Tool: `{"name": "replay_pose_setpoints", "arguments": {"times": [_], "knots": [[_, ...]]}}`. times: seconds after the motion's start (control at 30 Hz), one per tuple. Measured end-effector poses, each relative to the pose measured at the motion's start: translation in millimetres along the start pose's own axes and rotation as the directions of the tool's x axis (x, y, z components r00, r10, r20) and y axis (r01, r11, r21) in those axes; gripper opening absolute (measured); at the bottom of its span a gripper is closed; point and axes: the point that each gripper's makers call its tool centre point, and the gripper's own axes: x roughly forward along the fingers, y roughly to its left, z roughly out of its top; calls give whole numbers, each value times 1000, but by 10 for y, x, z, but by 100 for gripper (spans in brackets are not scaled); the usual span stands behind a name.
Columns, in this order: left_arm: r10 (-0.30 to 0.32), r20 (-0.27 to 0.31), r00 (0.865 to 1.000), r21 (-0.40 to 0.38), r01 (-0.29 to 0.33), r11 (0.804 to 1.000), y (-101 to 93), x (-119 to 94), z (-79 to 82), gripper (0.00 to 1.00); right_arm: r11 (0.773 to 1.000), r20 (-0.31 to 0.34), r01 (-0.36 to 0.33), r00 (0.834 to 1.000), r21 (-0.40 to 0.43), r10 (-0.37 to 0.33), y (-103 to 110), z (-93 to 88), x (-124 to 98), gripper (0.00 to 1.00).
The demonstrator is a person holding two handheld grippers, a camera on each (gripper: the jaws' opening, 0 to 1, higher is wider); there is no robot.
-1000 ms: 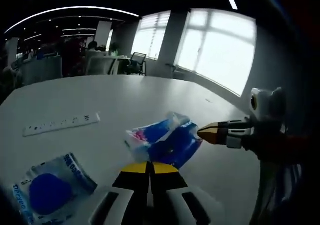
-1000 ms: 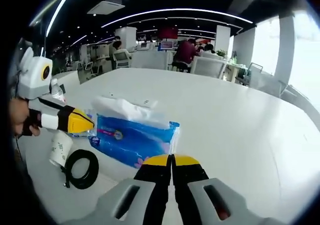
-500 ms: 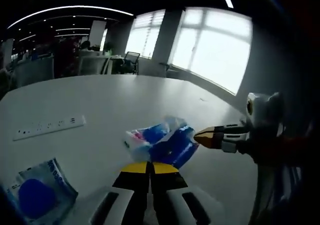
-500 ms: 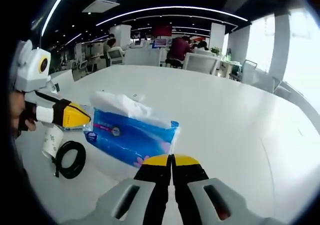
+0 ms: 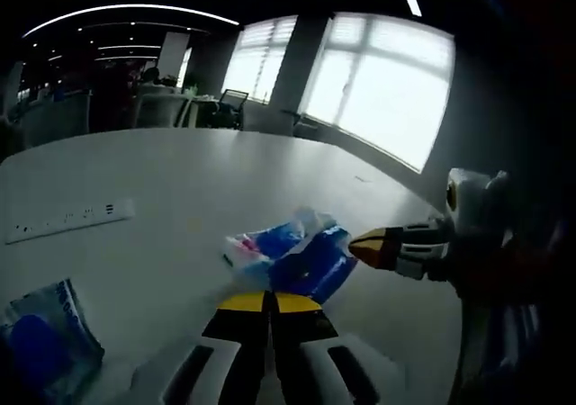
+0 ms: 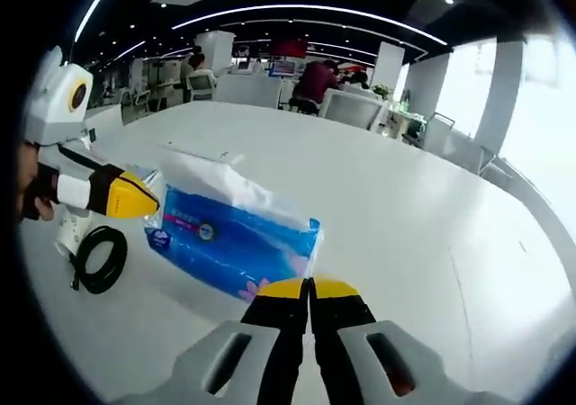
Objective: Arrange the tabletop items into an orderly group along one side of the table until the central work area is clear of visible clutter.
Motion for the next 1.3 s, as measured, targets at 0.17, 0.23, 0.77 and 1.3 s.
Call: {"name": "replay_pose_setpoints", "arguments": {"times": [0.17,0.23,0.77,1.3], "knots": [[-4,-21,1000,14,5,1000,-31,91,-74,0,1000,-12,12,1000,-28,-12,-31,-112,69,0],[0,-29,1000,25,0,1000,-27,121,-97,0,999,-13,15,1000,-48,-16,-9,-127,62,0],[15,-90,996,48,-11,999,46,282,-303,0,994,-42,10,999,-112,-15,20,-271,103,0],[21,-122,992,46,-15,999,58,300,-406,9,999,-82,3,997,-40,-6,-16,-391,128,2]]}}
